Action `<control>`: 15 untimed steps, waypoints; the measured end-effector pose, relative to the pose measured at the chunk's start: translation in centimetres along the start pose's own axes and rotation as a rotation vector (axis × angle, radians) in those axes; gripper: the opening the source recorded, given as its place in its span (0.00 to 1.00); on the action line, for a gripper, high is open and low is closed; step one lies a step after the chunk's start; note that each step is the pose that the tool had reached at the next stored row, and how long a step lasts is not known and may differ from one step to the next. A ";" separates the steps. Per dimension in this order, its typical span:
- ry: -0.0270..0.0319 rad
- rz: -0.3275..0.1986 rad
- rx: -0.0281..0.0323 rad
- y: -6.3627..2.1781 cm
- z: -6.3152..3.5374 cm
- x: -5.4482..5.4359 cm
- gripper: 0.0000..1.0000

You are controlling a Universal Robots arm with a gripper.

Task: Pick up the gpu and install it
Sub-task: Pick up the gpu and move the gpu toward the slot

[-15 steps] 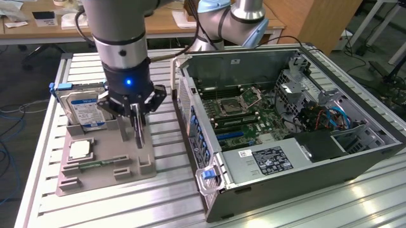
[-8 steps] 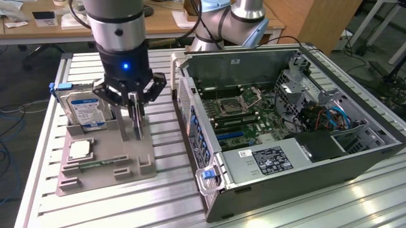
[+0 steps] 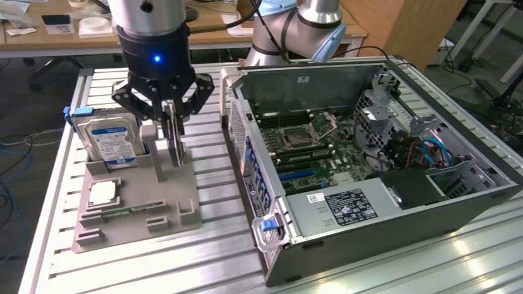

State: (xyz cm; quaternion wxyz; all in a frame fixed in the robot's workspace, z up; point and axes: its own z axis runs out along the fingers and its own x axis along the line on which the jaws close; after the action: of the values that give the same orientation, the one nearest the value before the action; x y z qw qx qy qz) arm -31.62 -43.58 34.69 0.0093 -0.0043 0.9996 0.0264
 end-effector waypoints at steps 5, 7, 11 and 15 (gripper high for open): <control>0.0001 0.000 0.0003 0.00 -0.03 0.0 0.28; 0.0003 0.000 0.0034 0.03 -0.38 0.0 0.28; 0.0003 0.000 0.0090 0.12 -1.87 0.0 0.28; 0.0118 0.000 0.0098 0.18 -2.73 -0.1 0.28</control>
State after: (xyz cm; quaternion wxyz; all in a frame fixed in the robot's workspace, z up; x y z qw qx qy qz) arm -31.61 -43.55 37.42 0.0034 -0.0042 0.9998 0.0215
